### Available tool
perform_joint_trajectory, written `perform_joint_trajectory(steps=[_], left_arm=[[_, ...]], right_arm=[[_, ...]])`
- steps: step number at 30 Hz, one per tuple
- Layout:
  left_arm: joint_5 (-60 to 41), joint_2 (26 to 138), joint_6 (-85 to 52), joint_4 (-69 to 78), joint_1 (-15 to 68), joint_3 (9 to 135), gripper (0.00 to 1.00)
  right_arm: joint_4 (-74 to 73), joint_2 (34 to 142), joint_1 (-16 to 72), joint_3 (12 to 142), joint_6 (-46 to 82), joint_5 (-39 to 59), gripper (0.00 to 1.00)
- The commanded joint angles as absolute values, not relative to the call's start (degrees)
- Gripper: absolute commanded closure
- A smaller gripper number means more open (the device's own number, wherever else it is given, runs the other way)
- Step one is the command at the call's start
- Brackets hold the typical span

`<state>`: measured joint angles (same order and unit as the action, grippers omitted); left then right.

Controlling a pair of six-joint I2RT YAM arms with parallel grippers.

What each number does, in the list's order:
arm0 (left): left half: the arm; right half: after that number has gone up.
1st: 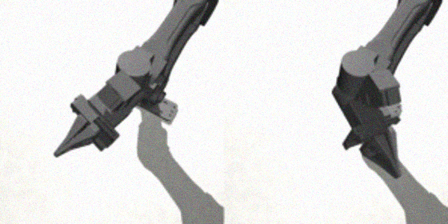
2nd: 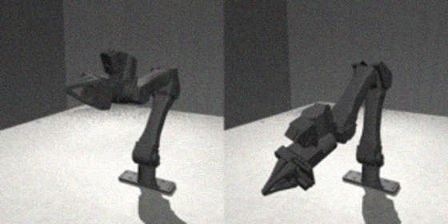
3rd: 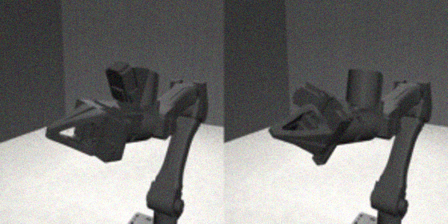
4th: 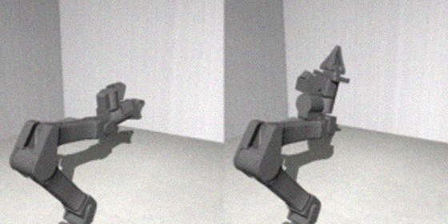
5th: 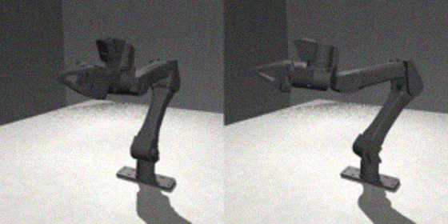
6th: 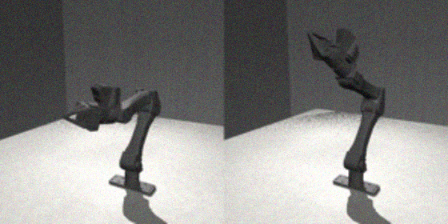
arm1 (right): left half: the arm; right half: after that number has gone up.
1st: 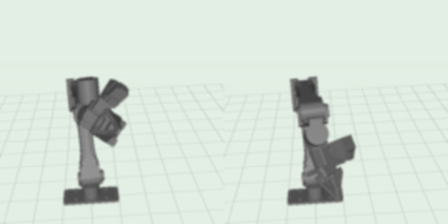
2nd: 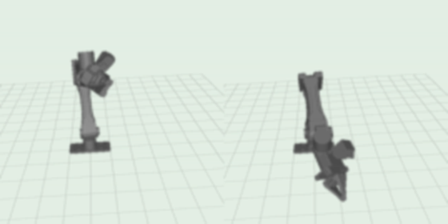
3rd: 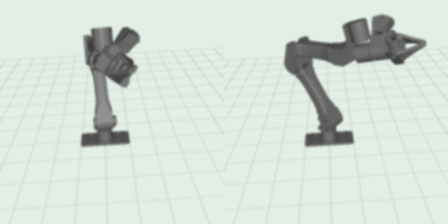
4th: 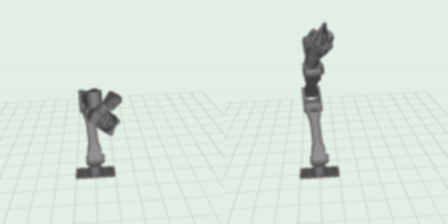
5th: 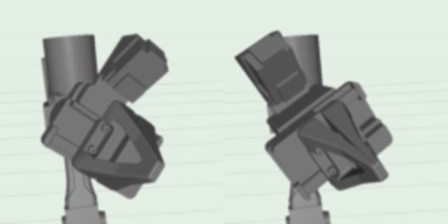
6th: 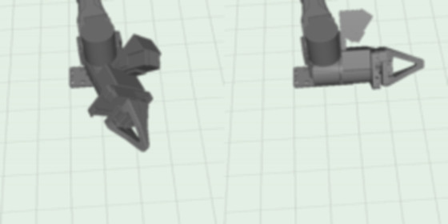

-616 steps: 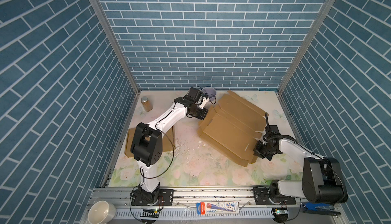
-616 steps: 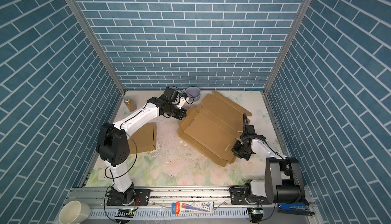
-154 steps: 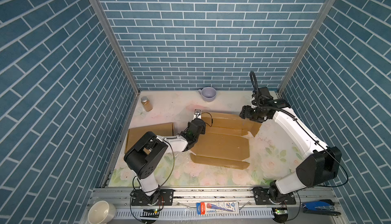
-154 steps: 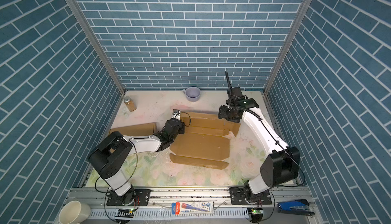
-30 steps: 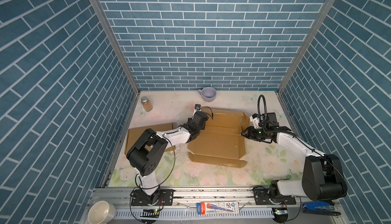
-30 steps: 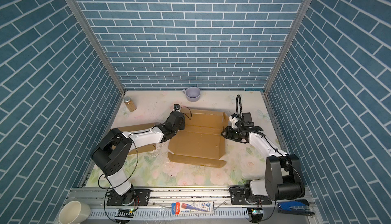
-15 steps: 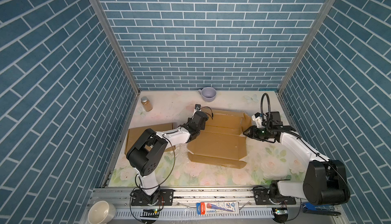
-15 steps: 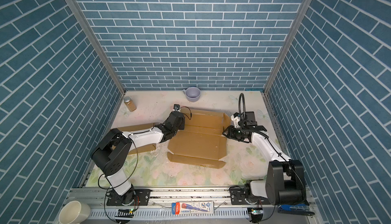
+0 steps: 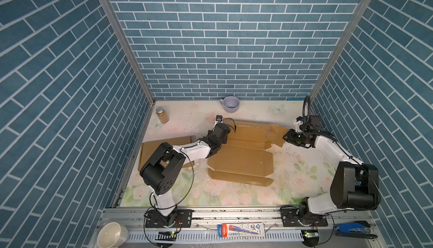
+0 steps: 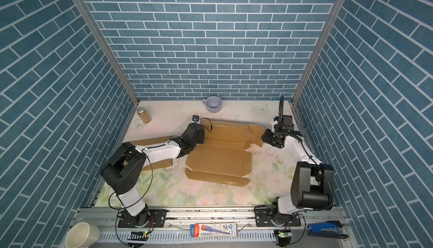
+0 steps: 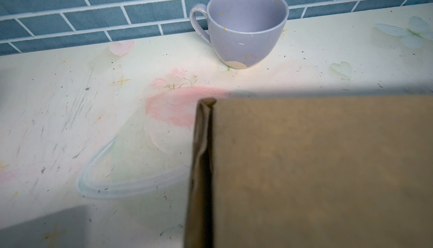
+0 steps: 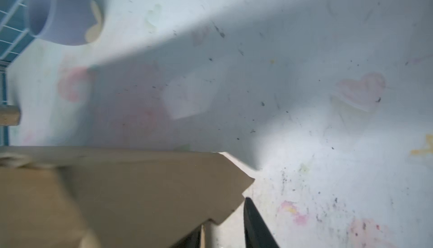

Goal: Fold the paper box

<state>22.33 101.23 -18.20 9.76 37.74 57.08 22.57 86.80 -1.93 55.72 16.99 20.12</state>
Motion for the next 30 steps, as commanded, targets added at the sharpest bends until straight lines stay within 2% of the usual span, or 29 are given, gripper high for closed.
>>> perform_joint_trajectory(steps=[1,4,10,14,17,21,25,30], left_arm=[[19.52,103.71,-17.66,1.58,37.27,55.43,1.00],[19.45,104.10,-17.58,0.76,37.24,56.15,1.00],[19.73,103.44,-17.10,-0.18,36.75,56.08,1.00],[19.45,103.69,-16.92,-0.25,36.57,56.25,1.00],[19.39,103.71,-16.63,-0.26,36.56,56.16,1.00],[19.21,104.01,-16.82,-0.26,36.53,56.24,1.00],[19.02,104.06,-16.87,-0.43,36.52,56.42,1.00],[19.03,104.02,-17.26,-0.74,36.47,57.08,1.00]], right_arm=[[14.50,89.92,-1.62,55.79,14.34,20.14,0.68],[15.06,91.97,-1.68,57.42,12.66,19.72,0.67],[16.17,82.97,-4.27,57.79,15.09,26.08,0.62],[16.49,79.22,-7.74,58.35,18.45,22.71,0.59],[16.27,82.91,-10.71,59.69,19.69,21.41,0.60],[13.97,91.53,-10.39,62.36,18.81,22.42,0.61],[14.02,99.14,-7.57,65.31,15.17,25.20,0.61],[17.11,102.13,-3.02,64.81,10.73,28.87,0.61]])
